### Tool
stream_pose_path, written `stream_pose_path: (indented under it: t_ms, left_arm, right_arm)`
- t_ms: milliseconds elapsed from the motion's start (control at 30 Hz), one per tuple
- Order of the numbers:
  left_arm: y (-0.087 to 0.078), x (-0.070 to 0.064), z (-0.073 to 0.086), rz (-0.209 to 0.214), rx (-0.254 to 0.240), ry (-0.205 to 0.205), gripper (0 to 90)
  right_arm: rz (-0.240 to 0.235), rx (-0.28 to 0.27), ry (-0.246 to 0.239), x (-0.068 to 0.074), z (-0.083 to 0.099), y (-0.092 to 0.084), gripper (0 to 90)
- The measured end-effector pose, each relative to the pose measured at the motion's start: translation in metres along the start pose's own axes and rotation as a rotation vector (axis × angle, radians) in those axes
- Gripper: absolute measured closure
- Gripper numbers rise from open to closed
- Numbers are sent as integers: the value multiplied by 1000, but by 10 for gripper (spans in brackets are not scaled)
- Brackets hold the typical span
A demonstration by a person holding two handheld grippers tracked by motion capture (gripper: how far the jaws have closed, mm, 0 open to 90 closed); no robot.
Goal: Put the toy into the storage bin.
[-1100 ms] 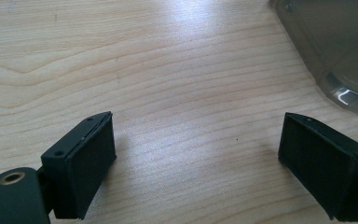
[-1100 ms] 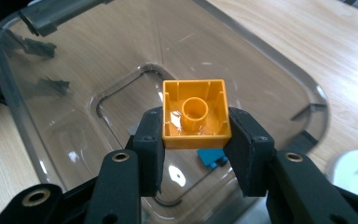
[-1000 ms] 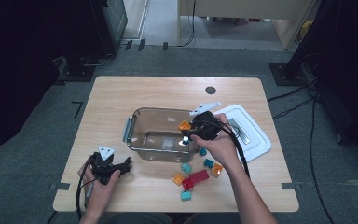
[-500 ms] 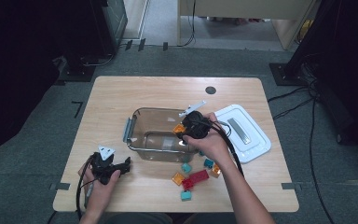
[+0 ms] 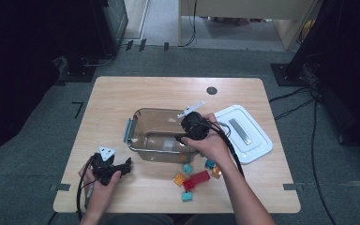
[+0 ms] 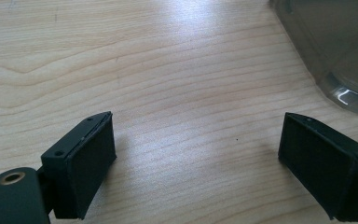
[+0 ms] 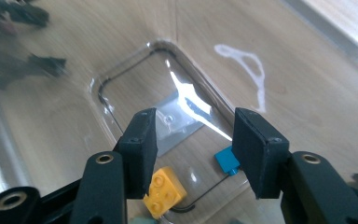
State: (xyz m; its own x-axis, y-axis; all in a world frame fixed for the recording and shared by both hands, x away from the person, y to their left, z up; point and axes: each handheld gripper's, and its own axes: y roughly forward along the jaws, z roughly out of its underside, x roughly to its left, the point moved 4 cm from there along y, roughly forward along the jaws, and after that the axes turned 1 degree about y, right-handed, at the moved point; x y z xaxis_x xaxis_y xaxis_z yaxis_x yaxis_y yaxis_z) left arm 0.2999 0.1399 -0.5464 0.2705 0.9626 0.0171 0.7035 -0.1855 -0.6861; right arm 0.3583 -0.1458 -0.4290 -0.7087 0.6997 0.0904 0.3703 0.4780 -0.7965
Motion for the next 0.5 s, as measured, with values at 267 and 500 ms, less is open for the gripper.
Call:
stream_pose_path:
  t_ms: [267, 500]
  left_arm:
    - [0, 0, 0, 0, 0, -1, 106]
    - [0, 0, 0, 1, 1, -2, 106]
  right_arm:
    - [2, -106, -3, 3, 2, -22, 287]
    - [-3, -188, 13, 0, 10, -45, 211]
